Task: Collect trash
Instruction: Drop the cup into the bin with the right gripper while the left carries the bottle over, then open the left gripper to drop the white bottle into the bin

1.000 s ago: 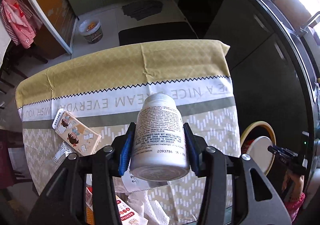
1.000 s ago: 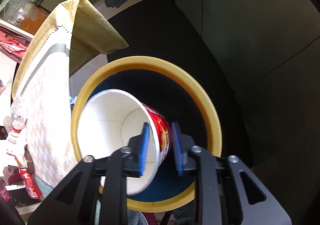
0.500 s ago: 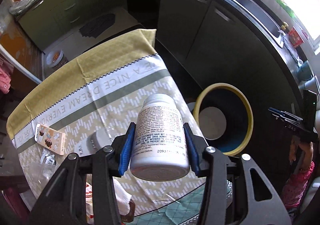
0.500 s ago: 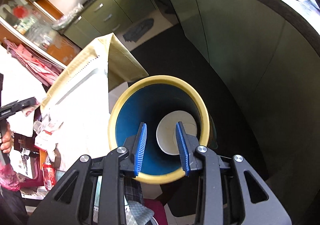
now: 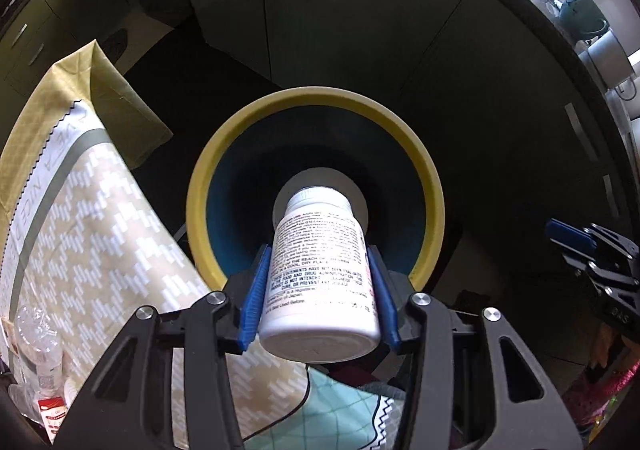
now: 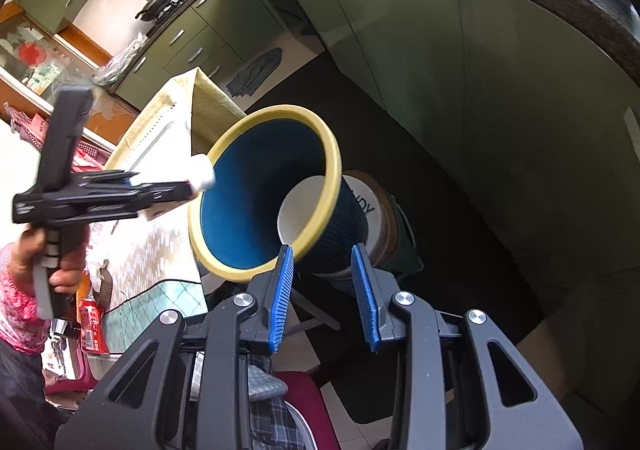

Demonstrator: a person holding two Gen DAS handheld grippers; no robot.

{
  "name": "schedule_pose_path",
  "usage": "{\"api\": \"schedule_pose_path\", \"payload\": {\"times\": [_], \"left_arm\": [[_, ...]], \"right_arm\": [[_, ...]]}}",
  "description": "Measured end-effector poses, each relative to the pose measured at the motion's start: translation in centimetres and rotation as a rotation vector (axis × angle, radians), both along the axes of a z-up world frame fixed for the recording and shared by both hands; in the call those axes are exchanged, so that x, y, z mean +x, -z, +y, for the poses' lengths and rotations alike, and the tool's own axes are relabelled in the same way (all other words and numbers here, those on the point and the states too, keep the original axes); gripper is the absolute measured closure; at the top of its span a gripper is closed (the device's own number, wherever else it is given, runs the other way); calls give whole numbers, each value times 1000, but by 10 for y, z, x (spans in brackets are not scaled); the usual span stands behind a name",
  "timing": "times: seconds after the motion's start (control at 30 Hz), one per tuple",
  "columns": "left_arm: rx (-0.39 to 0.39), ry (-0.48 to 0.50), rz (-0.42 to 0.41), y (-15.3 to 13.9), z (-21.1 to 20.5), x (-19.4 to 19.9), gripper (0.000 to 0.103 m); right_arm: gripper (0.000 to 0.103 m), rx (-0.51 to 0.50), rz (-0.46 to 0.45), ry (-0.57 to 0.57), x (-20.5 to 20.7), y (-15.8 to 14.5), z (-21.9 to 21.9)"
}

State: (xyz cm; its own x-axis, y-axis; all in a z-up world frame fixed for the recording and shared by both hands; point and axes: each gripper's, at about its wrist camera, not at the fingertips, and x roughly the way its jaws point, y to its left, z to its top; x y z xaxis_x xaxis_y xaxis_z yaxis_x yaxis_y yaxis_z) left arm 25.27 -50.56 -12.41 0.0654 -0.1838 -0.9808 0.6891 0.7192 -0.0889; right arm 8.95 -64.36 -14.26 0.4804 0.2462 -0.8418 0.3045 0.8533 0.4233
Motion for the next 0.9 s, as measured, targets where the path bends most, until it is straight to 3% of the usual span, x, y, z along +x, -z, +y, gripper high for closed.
{"api": "schedule_pose_path", "payload": {"times": [0.23,0.37,0.47,0.6,0.77,0.9], "left_arm": [[52,-49,42,41,-15,17,57],[43,-68,57,38,-7,18,55],[1,-58,53,10,10,10,55],[-82,-46,-2,-51,60,-6,53],[-136,-112,-124,-120,164,-27,45],[-133,-228,-201,-152,250,-43,37]], "right_arm": [[71,-20,-4,-22,-22,-6,-5],[71,-31,-8,-37,-16,-11,2],[71,-41,-4,-56,-13,-14,6],[71,-47,1,-103,-1,-19,18],[71,-58,-5,-221,26,-30,60],[70,-65,-14,-371,59,-42,118]]}}
